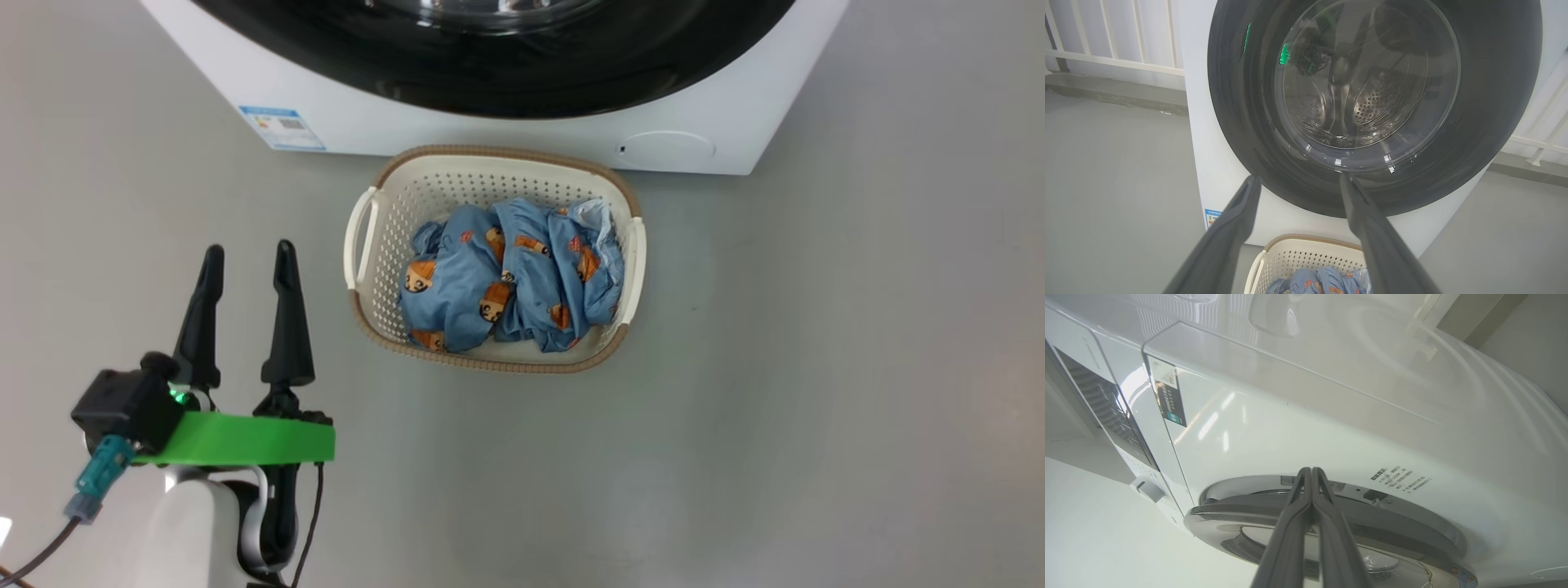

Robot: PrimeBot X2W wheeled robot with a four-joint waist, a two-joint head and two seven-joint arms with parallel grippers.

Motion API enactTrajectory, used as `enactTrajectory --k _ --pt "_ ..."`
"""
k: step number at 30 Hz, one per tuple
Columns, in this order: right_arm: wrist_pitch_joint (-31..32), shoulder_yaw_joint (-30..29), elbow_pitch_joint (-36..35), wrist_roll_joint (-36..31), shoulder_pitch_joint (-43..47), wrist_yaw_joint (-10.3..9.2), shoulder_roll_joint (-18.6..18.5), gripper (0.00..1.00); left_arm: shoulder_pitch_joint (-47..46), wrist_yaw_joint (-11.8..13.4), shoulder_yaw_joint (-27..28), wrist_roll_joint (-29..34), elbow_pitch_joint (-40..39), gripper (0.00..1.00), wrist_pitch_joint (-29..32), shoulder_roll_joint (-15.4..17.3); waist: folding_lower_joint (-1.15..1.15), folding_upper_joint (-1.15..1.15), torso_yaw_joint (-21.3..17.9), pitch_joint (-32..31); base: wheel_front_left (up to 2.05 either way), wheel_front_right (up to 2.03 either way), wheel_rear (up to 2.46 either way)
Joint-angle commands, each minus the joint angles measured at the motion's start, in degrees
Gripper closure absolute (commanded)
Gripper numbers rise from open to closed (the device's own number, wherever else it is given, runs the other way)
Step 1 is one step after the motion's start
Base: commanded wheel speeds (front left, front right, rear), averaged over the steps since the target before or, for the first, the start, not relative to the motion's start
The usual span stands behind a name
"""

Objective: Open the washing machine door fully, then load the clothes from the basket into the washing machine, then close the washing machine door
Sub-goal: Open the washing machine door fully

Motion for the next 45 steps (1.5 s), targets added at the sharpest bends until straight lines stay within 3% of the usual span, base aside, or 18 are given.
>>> enactTrajectory --k 1,19,32,45 --pt "3.12 0.56 0.23 1.27 -2.1 0.33 -0.4 1.0 -1.45 0.36 1.27 -0.93 -1.75 0.0 -0.37 0.84 0.0 0.0 1.18 1.21 0.0 0.0 0.0" --pt "14.29 5.27 7.57 0.12 -11.98 0.33 -1.41 1.0 -2.22 1.54 -0.22 -3.96 -2.36 0.0 -0.37 0.82 0.0 0.0 4.58 5.25 0.0 0.0 0.0" --pt "16.83 6.67 9.58 -1.39 -16.62 0.33 -2.59 1.0 -3.05 2.15 -1.98 -6.2 -2.87 0.0 -0.37 0.82 0.0 0.0 7.04 7.15 0.0 0.0 0.0" --pt "18.31 8.03 10.16 -1.38 -17.14 0.33 -0.38 1.0 -3.09 2.61 -1.78 -6.96 -2.99 0.0 -0.37 0.82 0.0 0.0 8.14 7.23 0.0 0.0 0.0"
